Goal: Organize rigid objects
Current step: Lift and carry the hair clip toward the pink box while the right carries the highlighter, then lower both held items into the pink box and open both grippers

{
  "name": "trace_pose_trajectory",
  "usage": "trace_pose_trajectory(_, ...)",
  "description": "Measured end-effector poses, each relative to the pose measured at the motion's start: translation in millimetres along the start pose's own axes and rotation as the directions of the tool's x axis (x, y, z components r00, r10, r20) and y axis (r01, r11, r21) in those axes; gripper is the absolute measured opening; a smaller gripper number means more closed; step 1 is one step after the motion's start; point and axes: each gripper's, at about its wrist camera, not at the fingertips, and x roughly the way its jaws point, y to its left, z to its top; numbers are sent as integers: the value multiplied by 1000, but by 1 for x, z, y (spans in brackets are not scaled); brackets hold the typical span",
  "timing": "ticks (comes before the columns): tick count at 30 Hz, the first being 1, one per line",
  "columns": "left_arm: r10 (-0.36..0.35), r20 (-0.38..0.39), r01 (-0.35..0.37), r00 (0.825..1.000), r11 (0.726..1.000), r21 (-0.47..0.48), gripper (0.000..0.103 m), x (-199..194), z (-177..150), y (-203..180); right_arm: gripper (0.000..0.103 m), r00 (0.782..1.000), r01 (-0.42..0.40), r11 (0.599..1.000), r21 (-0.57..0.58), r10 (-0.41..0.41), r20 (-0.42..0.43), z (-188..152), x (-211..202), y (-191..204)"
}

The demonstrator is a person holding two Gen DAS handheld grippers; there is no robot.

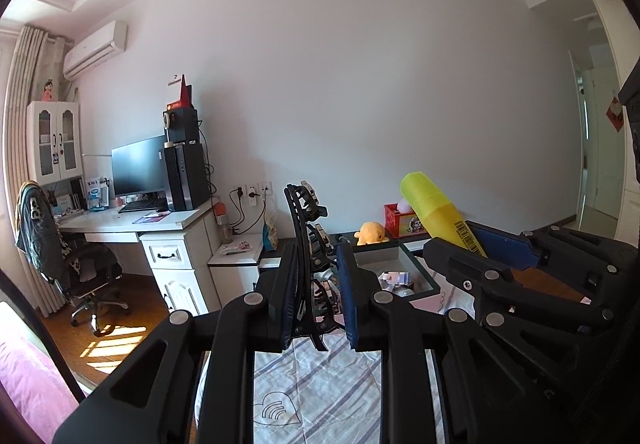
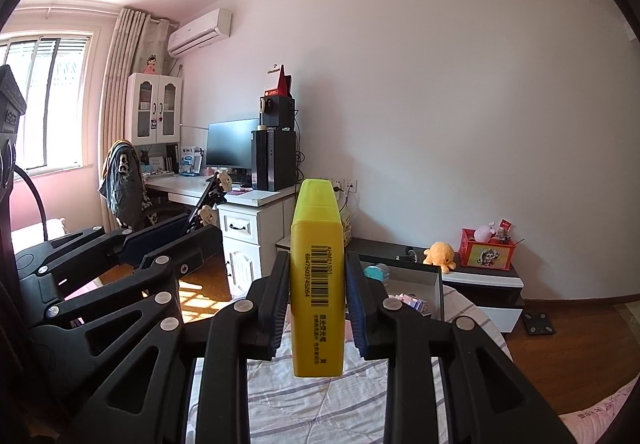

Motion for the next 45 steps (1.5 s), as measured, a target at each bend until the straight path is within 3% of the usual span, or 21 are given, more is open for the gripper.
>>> trace_pose_trajectory(6, 15, -57, -13, 998, 999, 34, 19, 82, 5, -9, 27, 999, 42, 999, -11, -43, -26, 7, 57, -25)
trace_pose_trajectory(14, -25, -174, 40, 984, 995, 86, 20, 210, 6, -24, 27, 990, 43, 998, 42, -37, -133, 0, 161, -85)
trace_pose_trajectory(19, -37, -329, 65, 944, 995, 75, 20, 298, -19, -27, 28, 964, 50, 997, 54, -34, -264, -24, 228, -110)
trace_pose_trajectory(22, -45, -412, 74, 910, 996, 53, 21, 338, -39, -25, 28, 942, 37, 996, 79, -8, -337, -44, 260, -121)
trace_pose_trajectory(24, -43, -440, 73, 897, 996, 52, 21, 355, -51, -26, 28, 931, 33, 995, 95, 4, -366, -56, 273, -125)
trace_pose_trajectory(29, -20, -451, 46, 892, 998, 46, 25, 374, -68, -23, 28, 912, 20, 993, 114, 29, -410, -71, 295, -131)
trace_pose_trajectory(31, -19, -460, 41, 888, 999, 36, 32, 380, -73, -18, 28, 914, 31, 993, 116, 19, -405, -72, 298, -132)
trace_pose_trajectory(32, -9, -466, 30, 885, 999, 38, 42, 383, -75, -17, 28, 913, 42, 992, 117, 9, -407, -72, 298, -132)
trace_pose_trajectory(33, 7, -469, 14, 883, 999, 40, 56, 385, -77, -15, 30, 914, 53, 991, 123, 1, -405, -72, 299, -135)
trace_pose_trajectory(35, 39, -471, -24, 881, 999, 37, 71, 388, -77, -7, 40, 914, 72, 987, 145, -8, -405, -73, 297, -140)
trace_pose_trajectory(37, 41, -459, -38, 888, 999, 16, 79, 383, -74, 0, 56, 917, 96, 981, 169, -22, -397, -71, 295, -146)
trace_pose_trajectory(39, 51, -450, -60, 891, 998, -6, 92, 376, -71, 7, 81, 921, 120, 975, 188, -38, -388, -66, 289, -151)
trace_pose_trajectory(42, 22, -418, -45, 908, 998, -44, 103, 358, -62, 18, 91, 933, 121, 970, 212, -38, -358, -58, 272, -153)
trace_pose_trajectory(43, 18, -405, -40, 914, 998, -47, 103, 349, -58, 19, 94, 936, 118, 970, 214, -37, -350, -55, 266, -153)
trace_pose_trajectory(44, 21, -392, -41, 920, 998, -44, 103, 341, -55, 20, 103, 937, 118, 970, 211, -39, -346, -52, 260, -151)
trace_pose_trajectory(45, 17, -383, -36, 923, 998, -42, 103, 331, -52, 21, 103, 940, 119, 971, 208, -42, -338, -49, 253, -148)
